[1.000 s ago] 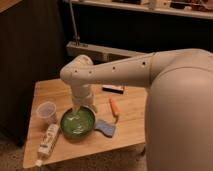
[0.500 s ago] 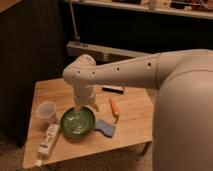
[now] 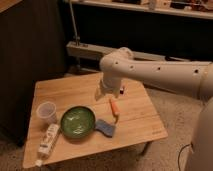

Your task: Place the pepper in the ceramic bowl

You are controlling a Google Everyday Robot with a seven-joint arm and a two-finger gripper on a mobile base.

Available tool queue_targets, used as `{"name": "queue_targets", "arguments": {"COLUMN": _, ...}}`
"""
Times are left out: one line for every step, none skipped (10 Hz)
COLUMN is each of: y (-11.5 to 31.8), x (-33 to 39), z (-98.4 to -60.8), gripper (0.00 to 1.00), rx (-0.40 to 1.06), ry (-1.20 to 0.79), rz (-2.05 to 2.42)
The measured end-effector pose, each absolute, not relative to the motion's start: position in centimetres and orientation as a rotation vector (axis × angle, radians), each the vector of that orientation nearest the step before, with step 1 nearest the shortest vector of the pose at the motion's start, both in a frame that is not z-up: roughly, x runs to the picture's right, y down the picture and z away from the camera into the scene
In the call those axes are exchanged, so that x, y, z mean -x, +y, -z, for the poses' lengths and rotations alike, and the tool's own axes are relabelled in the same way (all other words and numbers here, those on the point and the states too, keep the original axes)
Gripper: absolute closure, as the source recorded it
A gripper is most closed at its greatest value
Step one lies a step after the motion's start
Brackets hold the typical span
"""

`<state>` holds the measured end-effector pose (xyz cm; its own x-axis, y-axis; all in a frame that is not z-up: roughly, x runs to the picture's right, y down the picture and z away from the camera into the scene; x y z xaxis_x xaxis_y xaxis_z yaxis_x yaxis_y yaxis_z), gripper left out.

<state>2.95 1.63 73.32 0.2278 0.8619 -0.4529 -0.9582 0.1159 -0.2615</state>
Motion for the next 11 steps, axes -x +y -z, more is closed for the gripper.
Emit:
{"name": "queue_targets", "arguments": {"y": 0.5, "x": -4.6, "z": -74.1, "gripper": 0.35, "rx": 0.558, "ry": 0.211, "rz": -1.339}}
{"name": "queue_targets", "arguments": {"y": -0.3, "x": -6.1, "z": -74.9, "gripper": 0.35, "rx": 0.562, "ry": 0.221, "rz": -1.326}}
{"name": "queue_targets", "arguments": {"y": -0.9, "x": -6.8, "z": -75.2, "gripper": 0.35, "rx": 0.563, "ry": 0.221, "rz": -1.319}}
{"name": "queue_targets", "arguments": {"y": -1.0, "x": -7.4, "z": -75.3, "gripper": 0.35, "rx": 0.561, "ry": 0.228, "rz": -1.321}}
{"name": "queue_targets", "arguments": {"y": -1.0, "x": -7.5, "z": -75.3, "gripper": 0.35, "rx": 0.561, "ry": 0.228, "rz": -1.322}}
{"name": "queue_targets", "arguments": {"y": -1.0, "x": -7.4, "z": -75.3, "gripper": 0.35, "rx": 0.561, "ry": 0.227, "rz": -1.320}}
{"name": "queue_targets", "arguments": {"y": -1.0, "x": -7.2, "z": -75.3, "gripper": 0.35, "rx": 0.563, "ry": 0.226, "rz": -1.318}}
{"name": "queue_targets", "arguments": {"y": -0.9, "x": -7.2, "z": -75.4, "gripper": 0.35, "rx": 0.564, "ry": 0.226, "rz": -1.318}}
{"name": "queue_targets", "arguments": {"y": -0.6, "x": -7.3, "z": -75.7, "gripper": 0.35, "rx": 0.568, "ry": 0.230, "rz": -1.318}}
{"name": "queue_targets", "arguments": {"y": 0.2, "x": -6.9, "z": -76.4, "gripper": 0.35, "rx": 0.576, "ry": 0.233, "rz": -1.307}}
{"name": "queue_targets", "arguments": {"y": 1.2, "x": -6.4, "z": -77.4, "gripper": 0.35, "rx": 0.582, "ry": 0.235, "rz": -1.292}}
